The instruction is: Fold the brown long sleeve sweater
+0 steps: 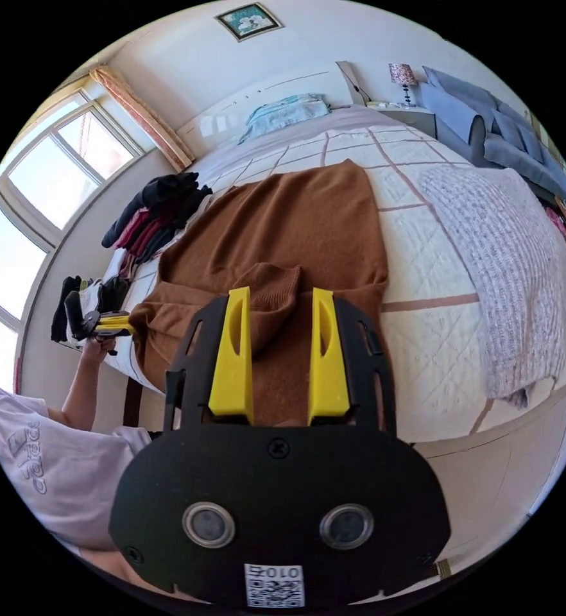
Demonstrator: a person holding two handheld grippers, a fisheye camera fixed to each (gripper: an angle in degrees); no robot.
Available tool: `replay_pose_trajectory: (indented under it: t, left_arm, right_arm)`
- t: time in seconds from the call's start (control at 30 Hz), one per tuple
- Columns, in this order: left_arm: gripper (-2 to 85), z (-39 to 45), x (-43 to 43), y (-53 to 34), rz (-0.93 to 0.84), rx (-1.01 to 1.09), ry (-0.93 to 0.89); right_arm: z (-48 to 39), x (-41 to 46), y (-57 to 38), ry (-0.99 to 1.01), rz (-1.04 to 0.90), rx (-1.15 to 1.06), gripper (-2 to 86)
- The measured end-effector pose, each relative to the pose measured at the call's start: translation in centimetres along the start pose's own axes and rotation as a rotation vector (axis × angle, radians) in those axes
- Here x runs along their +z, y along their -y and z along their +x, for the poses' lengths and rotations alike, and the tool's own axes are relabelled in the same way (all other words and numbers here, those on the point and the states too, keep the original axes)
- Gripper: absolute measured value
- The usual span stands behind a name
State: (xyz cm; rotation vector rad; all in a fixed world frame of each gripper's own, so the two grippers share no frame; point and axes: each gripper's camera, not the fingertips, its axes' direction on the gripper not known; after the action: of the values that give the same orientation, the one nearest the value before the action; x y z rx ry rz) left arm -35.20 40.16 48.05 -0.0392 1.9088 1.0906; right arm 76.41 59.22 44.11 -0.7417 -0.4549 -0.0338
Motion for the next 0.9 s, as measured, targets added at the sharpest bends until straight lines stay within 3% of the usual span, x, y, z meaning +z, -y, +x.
replay_pose_trajectory:
  t: [0.17, 0.33, 0.43, 0.57, 0.63, 0.9]
  left_arm:
    - [1.1, 2.3, -1.3, -0.8, -0.016, 0.081, 0.039]
    - [0.1, 4.5, -2.6, -2.2, -0.067, 0.114, 0.249]
    - [-0.1, 4.0, -4.4, -3.6, -0.033, -0.014, 0.400]
    - [-0.1, 2.8, -5.3, -6.1, 0.074, -0.178, 0.377]
    - [0.0, 3.3, -4.4, -6.7, 0.059, -0.167, 0.368]
    - [1.5, 4.7, -2.0, -5.8, -0.060, -0.047, 0.381]
  right_arm:
    - [1.4, 5.1, 3.7, 0.026, -0.187, 0.018, 9.7]
    - [-1.0, 4.5, 5.2, 0.021, -0.181, -0.057, 4.7]
    - [-3.3, 1.3, 6.1, -0.037, -0.093, -0.107, 4.2]
    - [-4.2, -6.0, 4.8, 0.044, 0.187, -0.144, 4.1]
    - [-2.7, -7.6, 3.1, 0.058, 0.225, -0.090, 4.1]
    - [7.3, -1.0, -7.1, 0.107, -0.086, 0.226, 5.0]
